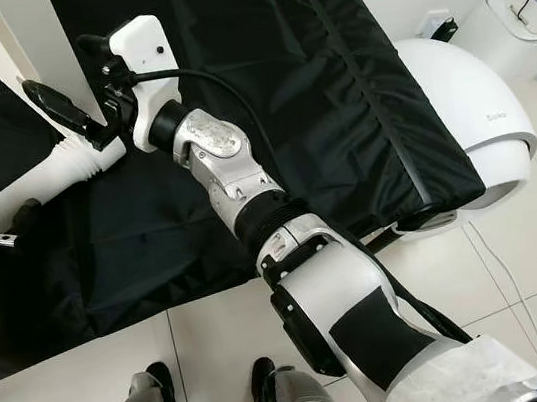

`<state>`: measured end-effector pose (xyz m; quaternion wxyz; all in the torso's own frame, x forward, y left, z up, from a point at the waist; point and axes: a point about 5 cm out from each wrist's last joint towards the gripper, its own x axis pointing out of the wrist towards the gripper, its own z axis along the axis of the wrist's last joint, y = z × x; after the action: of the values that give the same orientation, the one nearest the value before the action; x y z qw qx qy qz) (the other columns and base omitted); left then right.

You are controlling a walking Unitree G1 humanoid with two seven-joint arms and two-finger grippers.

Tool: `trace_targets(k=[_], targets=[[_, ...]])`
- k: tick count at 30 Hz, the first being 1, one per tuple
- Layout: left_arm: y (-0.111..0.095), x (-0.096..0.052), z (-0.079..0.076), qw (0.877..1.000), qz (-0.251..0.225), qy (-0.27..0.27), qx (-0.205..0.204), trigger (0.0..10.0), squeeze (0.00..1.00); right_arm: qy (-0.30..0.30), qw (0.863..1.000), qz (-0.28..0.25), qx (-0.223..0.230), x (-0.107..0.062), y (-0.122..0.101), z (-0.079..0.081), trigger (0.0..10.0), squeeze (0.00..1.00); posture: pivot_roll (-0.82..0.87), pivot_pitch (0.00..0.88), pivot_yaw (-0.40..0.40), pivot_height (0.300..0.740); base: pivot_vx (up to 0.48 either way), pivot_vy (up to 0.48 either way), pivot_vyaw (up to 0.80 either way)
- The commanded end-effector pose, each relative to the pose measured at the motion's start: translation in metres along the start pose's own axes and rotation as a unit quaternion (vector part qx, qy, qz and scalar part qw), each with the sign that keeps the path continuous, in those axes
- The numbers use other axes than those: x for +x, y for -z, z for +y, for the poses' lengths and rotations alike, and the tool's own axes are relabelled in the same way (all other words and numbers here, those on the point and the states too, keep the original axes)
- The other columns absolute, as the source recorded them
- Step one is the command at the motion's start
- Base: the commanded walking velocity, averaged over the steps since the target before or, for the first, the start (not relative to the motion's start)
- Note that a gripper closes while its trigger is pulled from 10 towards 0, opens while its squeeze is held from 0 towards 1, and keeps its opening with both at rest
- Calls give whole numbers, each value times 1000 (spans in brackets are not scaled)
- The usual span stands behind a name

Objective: Building children table

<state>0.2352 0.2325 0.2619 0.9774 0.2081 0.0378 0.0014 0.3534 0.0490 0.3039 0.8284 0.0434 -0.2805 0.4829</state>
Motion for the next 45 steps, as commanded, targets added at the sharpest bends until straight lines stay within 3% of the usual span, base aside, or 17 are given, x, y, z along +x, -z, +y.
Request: trace_targets(k=[1, 10, 20, 26, 32, 36, 45], targets=[[1, -4, -4, 1000, 2, -8, 2, 10000, 0, -59, 997, -22, 52, 37, 1, 69, 10000, 0, 263, 327, -242, 740, 0, 0, 0], [3, -6, -7, 1000, 6, -8, 1, 10000, 0, -35, 998, -18, 45, 45, 0, 78, 10000, 0, 271, 328, -255, 740, 0, 0, 0], [3, -7, -11, 1000, 7, -6, -1, 10000, 0, 6, 997, -26, 74, 59, -9, 88, 10000, 0, 278, 334, -260, 740, 0, 0, 0], [4, -9, -11, 1000, 10, -7, 1, 10000, 0, -19, 988, -52, 143, 65, -17, 95, 10000, 0, 283, 338, -262, 740, 0, 0, 0], [4, -9, -12, 1000, 12, -7, 2, 10000, 0, -36, 982, -66, 172, 70, -24, 98, 10000, 0, 284, 349, -263, 740, 0, 0, 0], [4, -10, -12, 1000, 13, -7, 2, 10000, 0, -52, 979, -71, 181, 73, -28, 100, 10000, 0, 282, 352, -264, 740, 0, 0, 0], [6, -10, -16, 1000, 18, -9, -3, 10000, 0, -95, 984, -36, 144, 74, -26, 100, 10000, 0, 270, 364, -271, 740, 0, 0, 0]])
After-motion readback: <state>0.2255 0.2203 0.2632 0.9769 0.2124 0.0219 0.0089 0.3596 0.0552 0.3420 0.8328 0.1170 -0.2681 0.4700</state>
